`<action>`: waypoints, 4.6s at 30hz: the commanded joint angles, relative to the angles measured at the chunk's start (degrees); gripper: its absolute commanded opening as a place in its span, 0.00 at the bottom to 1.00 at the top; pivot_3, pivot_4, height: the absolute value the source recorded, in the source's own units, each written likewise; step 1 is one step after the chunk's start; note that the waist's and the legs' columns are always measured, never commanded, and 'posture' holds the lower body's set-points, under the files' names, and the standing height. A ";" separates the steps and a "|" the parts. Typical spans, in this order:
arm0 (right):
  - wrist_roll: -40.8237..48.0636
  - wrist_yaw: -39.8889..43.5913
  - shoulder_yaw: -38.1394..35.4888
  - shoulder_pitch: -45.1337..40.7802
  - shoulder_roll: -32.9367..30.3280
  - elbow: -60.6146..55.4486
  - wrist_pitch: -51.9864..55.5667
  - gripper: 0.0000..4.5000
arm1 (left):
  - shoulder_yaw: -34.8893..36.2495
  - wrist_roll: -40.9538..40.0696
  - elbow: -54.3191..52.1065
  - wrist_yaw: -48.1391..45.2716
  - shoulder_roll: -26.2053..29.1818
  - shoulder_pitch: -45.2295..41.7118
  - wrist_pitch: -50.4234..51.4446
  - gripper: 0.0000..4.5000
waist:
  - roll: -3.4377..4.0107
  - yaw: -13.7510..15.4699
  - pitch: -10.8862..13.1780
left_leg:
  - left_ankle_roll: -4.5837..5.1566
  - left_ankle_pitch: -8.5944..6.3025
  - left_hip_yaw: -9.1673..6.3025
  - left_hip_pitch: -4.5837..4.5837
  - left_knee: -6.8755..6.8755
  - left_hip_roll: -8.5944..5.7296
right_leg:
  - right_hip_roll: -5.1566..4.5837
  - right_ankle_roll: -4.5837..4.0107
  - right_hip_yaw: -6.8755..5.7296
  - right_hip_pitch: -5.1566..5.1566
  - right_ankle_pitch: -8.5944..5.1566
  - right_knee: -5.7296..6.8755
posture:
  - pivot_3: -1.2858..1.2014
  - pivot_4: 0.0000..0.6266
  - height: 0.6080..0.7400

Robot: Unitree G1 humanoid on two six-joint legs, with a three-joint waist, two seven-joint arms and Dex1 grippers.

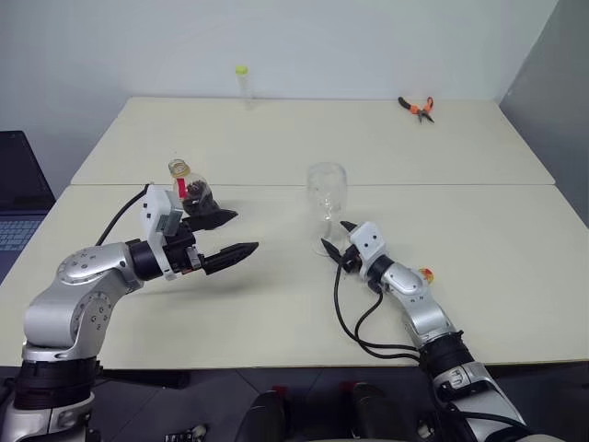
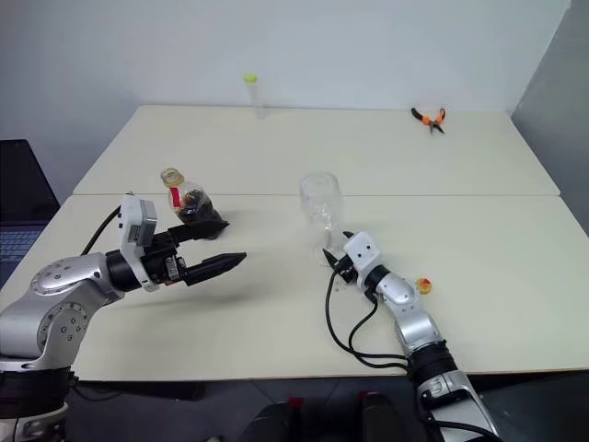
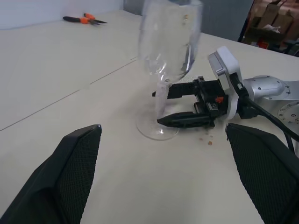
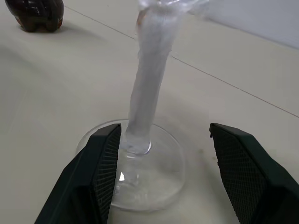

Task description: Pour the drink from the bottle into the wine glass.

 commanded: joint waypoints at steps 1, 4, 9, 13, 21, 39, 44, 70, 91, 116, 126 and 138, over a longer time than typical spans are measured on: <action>2.15 1.86 -0.04 1.07 -0.22 -5.97 1.97 0.72 | 0.93 -0.14 -1.28 0.28 0.21 -1.34 -1.17 1.00 | 0.00 0.03 0.00 | 0.00 0.00 0.00 0.00 0.00 0.00 | 0.00 0.00 0.00 0.00 0.00 0.00 | 0.52 0.24 1.00; 2.91 3.04 -0.15 2.64 -0.98 -9.65 4.23 0.72 | 1.38 -0.24 -2.24 0.39 0.74 -1.40 -1.33 1.00 | 0.00 0.11 0.00 | 0.01 0.00 -0.01 -0.01 0.01 -0.01 | -0.01 0.00 0.00 0.00 0.00 -0.01 | 0.52 0.24 1.00; 6.43 8.18 0.42 6.54 -3.96 -19.13 10.18 0.72 | 2.22 -0.33 -3.22 1.09 0.96 -1.68 -1.53 1.00 | 0.00 0.23 0.00 | 0.02 -0.01 -0.03 -0.01 0.01 -0.01 | -0.01 0.00 -0.02 0.02 0.00 -0.02 | 0.52 0.24 1.00; 9.56 11.39 0.77 10.75 -7.31 -28.71 16.79 0.72 | 2.57 -0.34 -4.04 1.37 0.82 -0.98 -1.54 1.00 | 0.00 0.26 0.00 | 0.03 -0.02 -0.05 -0.01 0.03 0.00 | -0.02 0.00 -0.03 0.04 0.00 -0.02 | 0.52 0.24 1.00; 12.06 13.39 -0.98 14.78 -13.68 -40.93 23.10 0.72 | 2.90 0.35 -4.18 2.57 0.66 -0.26 -2.11 1.00 | 0.00 0.32 0.00 | 0.04 -0.02 -0.06 0.00 0.03 -0.01 | -0.02 0.01 -0.05 0.07 -0.01 -0.05 | 0.52 0.24 1.00; 31.65 21.55 -7.71 15.53 -26.92 -61.21 35.04 0.72 | 4.21 3.59 -6.70 12.80 -4.05 4.57 -5.85 1.00 | -0.01 0.46 0.00 | 0.04 -0.03 -0.17 0.01 0.05 -0.01 | -0.04 0.01 -0.13 0.20 -0.01 -0.13 | 0.52 0.24 1.00; 34.78 22.23 -8.92 14.82 -29.04 -61.83 36.45 0.72 | 4.86 9.78 -6.60 24.92 -12.51 9.50 -10.34 1.00 | -0.02 0.59 0.00 | 0.04 -0.03 -0.20 0.04 0.05 -0.02 | -0.11 0.01 -0.13 0.25 -0.01 -0.15 | 0.52 0.24 1.00; 41.45 20.35 -9.65 8.65 -31.01 -62.89 41.03 0.72 | 4.39 22.59 19.41 39.48 -18.20 -5.36 -21.68 1.00 | -0.12 0.81 -0.04 | 0.04 -0.02 -0.34 0.07 0.10 -0.12 | -0.12 0.02 -0.28 0.38 -0.01 -0.17 | 0.52 0.24 1.00; 43.44 16.11 -9.16 5.83 -29.56 -64.64 43.53 0.72 | 2.08 24.06 42.12 34.84 -17.14 -20.74 -28.44 0.57 | -0.12 0.65 -0.04 | 0.04 -0.02 -0.38 0.04 0.11 -0.13 | -0.12 0.02 -0.31 0.34 -0.01 -0.15 | 0.52 0.24 1.00; 35.42 -2.98 -11.15 8.95 -21.00 -62.89 43.33 0.72 | -15.68 33.00 33.72 16.66 -14.65 -33.77 -39.26 0.20 | -0.13 0.37 -0.02 | 0.02 -0.01 -0.34 -0.11 0.13 -0.13 | -0.02 0.02 -0.26 0.19 -0.01 -0.10 | 0.52 0.24 1.00; 32.54 -5.31 -8.86 5.12 -18.44 -60.93 45.50 0.72 | -18.66 39.56 48.95 14.43 -13.21 -41.98 -57.78 0.19 | -0.13 0.41 -0.02 | 0.02 -0.01 -0.32 -0.19 0.13 -0.16 | -0.03 0.02 -0.26 0.10 -0.01 -0.10 | 0.52 0.24 1.00; 31.66 -3.64 -5.96 4.36 -18.33 -61.50 47.46 0.72 | -23.12 52.72 59.22 22.70 -10.44 -47.39 -74.89 0.18 | -0.13 0.37 -0.02 | 0.05 -0.01 -0.34 -0.27 0.16 -0.23 | 0.00 0.02 -0.28 0.02 -0.01 -0.06 | 0.52 0.24 1.00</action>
